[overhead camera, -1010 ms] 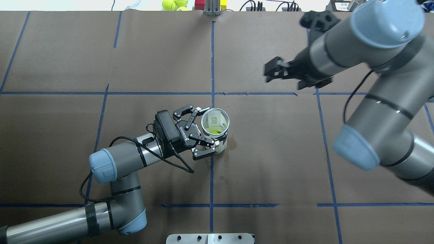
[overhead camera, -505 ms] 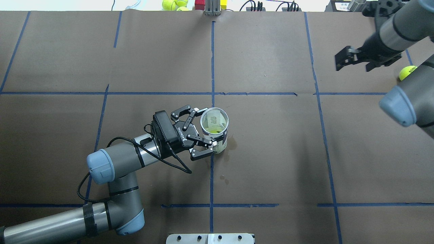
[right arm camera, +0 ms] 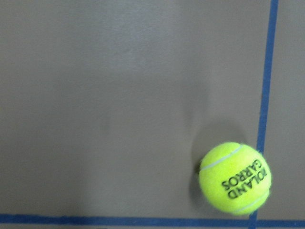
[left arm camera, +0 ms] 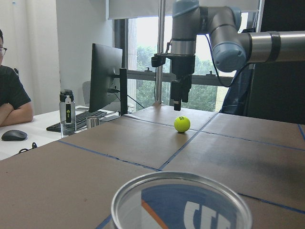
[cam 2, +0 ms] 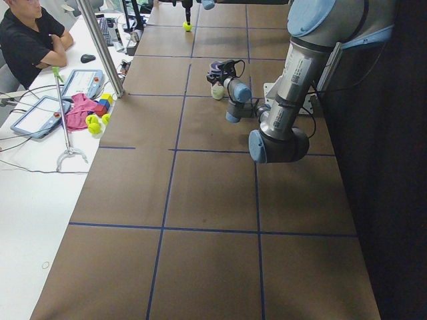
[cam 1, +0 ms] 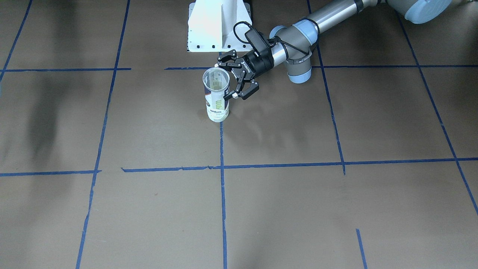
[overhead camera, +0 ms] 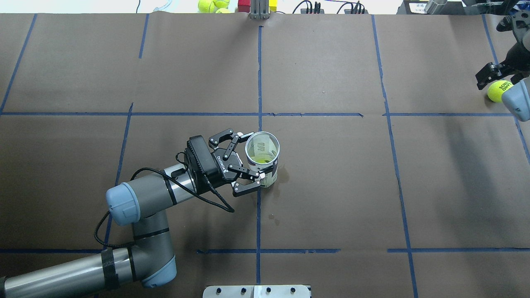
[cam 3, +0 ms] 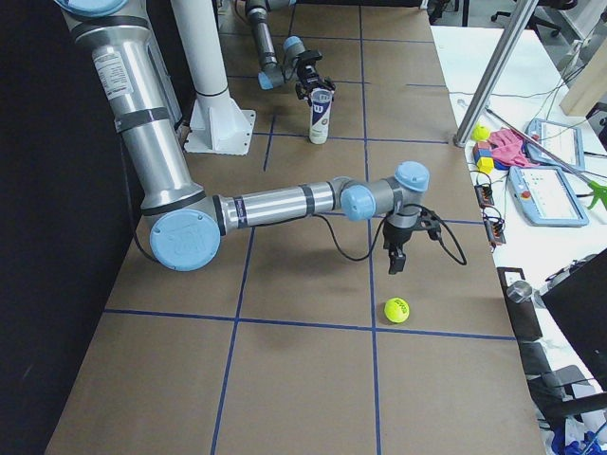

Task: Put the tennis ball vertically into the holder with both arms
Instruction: 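Move the right gripper to the second tennis ball farther away, then grasp the second tennis ball with the right gripper and lift it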

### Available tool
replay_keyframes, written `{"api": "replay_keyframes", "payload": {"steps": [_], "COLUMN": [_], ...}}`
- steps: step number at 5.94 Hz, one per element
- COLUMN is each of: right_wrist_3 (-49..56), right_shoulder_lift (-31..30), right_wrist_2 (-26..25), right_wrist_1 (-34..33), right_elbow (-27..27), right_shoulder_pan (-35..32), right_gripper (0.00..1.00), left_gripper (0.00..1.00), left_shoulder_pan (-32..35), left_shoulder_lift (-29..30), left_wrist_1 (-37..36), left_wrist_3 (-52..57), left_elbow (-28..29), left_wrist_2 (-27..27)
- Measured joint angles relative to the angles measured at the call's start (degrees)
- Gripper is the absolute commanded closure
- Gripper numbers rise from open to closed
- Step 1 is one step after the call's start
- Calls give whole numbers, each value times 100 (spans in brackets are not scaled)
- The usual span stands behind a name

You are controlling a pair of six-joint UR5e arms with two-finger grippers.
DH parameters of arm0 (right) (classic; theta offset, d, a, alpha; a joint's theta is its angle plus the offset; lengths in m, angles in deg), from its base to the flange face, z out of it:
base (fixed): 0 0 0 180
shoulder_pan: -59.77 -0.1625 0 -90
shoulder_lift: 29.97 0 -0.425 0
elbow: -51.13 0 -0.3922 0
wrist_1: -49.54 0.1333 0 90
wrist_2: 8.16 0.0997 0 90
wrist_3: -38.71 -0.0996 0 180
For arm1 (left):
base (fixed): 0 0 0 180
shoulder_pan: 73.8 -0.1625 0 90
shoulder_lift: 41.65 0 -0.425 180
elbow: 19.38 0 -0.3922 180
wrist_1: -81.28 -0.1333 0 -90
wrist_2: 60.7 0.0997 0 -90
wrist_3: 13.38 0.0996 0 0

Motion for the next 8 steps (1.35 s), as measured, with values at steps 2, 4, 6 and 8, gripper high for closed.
{"api": "replay_keyframes", "payload": {"steps": [2,4,6,8], "right_wrist_3": [186,320,325,323], "right_shoulder_lift": [198,190,194,195], "right_wrist_2": [-16,-256,-599,-849], "right_wrist_1": [732,809,848,863], "right_elbow": [-800,-975,-1151,-1219], "right_shoulder_pan": [-73,-48,129,260], "right_gripper": [4,3,3,3], "left_gripper": [0,0,0,0], "left_shoulder_pan": [8,9,15,17], "left_shoulder_lift": [2,2,2,2], "left_wrist_1": [-6,-6,0,0], "left_wrist_3": [6,13,15,12], "left_elbow": [0,0,0,0], "left_wrist_2": [0,0,0,0]}}
